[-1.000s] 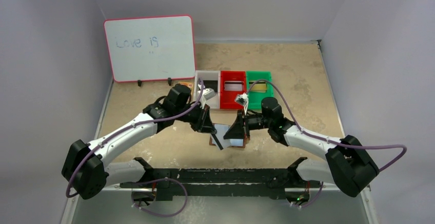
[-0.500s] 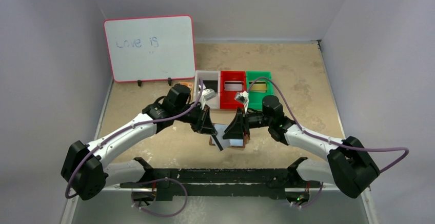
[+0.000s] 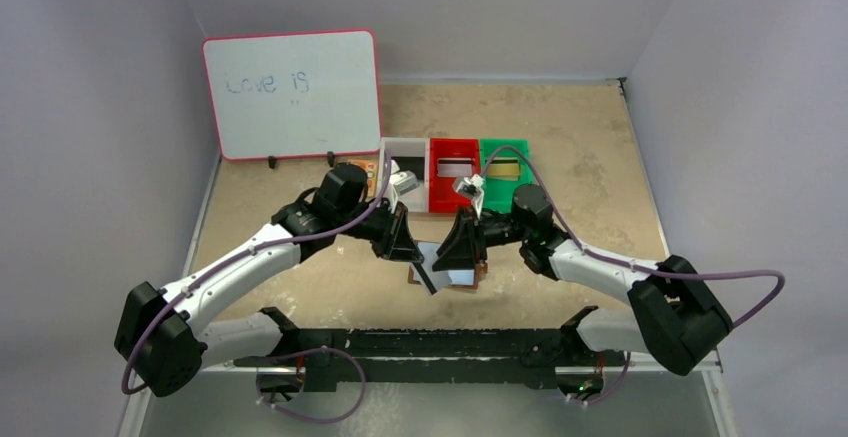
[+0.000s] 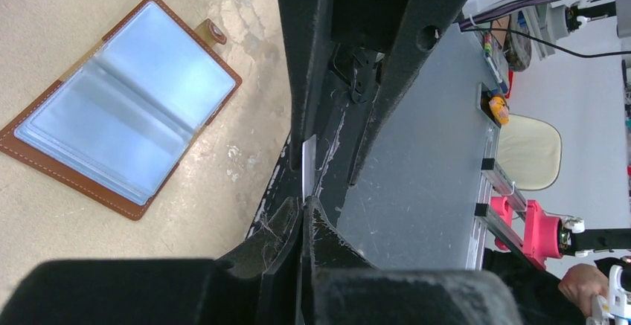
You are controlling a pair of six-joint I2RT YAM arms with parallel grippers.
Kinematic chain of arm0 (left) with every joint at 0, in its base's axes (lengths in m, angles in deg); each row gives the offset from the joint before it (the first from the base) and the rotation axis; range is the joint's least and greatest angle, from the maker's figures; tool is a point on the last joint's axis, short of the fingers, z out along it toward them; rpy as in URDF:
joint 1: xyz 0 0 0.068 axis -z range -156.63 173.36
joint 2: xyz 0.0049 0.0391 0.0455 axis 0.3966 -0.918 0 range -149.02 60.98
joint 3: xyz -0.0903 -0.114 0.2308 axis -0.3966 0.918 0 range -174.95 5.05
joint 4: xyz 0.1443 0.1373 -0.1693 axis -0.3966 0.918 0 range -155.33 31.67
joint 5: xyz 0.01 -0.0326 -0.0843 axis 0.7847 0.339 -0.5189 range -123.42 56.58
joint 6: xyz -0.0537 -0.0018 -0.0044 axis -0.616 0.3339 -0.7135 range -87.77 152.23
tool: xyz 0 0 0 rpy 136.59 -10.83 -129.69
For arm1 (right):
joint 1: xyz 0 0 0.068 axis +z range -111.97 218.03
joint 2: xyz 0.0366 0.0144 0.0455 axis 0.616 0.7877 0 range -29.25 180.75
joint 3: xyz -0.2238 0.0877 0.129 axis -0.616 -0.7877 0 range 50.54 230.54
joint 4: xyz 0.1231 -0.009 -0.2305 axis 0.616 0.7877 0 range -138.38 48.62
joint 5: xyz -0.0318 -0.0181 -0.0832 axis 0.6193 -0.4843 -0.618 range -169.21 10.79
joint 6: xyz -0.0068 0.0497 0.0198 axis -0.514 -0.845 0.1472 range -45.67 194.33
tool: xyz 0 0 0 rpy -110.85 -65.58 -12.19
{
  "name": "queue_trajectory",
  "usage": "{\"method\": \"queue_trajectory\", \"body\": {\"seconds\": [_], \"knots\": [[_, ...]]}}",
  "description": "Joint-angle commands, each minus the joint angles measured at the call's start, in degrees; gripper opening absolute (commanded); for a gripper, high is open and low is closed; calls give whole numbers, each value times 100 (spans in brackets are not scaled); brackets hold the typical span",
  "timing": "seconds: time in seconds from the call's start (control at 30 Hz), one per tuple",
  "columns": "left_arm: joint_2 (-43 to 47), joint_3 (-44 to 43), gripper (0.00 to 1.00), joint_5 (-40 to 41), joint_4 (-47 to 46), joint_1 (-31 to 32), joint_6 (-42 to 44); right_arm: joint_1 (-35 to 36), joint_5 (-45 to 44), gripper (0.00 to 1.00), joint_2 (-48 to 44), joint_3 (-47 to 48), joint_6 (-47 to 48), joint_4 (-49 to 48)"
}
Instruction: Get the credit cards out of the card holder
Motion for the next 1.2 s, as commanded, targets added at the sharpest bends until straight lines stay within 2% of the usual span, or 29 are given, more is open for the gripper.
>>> {"method": "queue_trajectory", "body": {"seconds": [0.0,0.03,0.17,0.2,0.3,0.37,0.47,0.5,0.57,0.6,0.67,0.93,1.03,1.17], "knots": [[114,-318,0,-166,-249,-5,-21,2,453,29,-35,-17,-305,-771],[114,-324,0,-166,-245,-3,-11,7,477,27,-33,-17,-303,-764],[146,-310,0,-166,-372,-5,-91,14,488,32,10,28,-50,-369],[151,-322,0,-166,-386,-7,-98,9,497,31,7,13,-51,-376],[165,-327,0,-182,-378,-8,-97,8,478,18,-33,13,-39,-358],[190,-305,0,-175,-352,-3,-95,15,479,3,-45,43,-34,-342],[267,-311,0,57,-222,-4,-30,9,437,0,-66,113,73,-170],[312,-335,6,310,-157,-12,-20,10,397,0,-72,154,160,0],[431,-389,29,844,-1,-3,5,6,223,0,-112,246,409,514],[486,-411,37,1207,73,-7,-24,8,115,0,-146,298,531,768],[601,-477,44,1904,271,-11,-49,2,-240,0,-245,396,828,1226],[1382,-460,55,5119,745,-12,-407,3,-2126,0,-745,896,1490,2537],[1738,-375,56,6013,928,-11,-513,1,-3256,0,-1068,940,1794,2628],[2303,-252,58,7208,1209,-7,-650,3,-4275,0,-1557,915,2208,2666]]}}
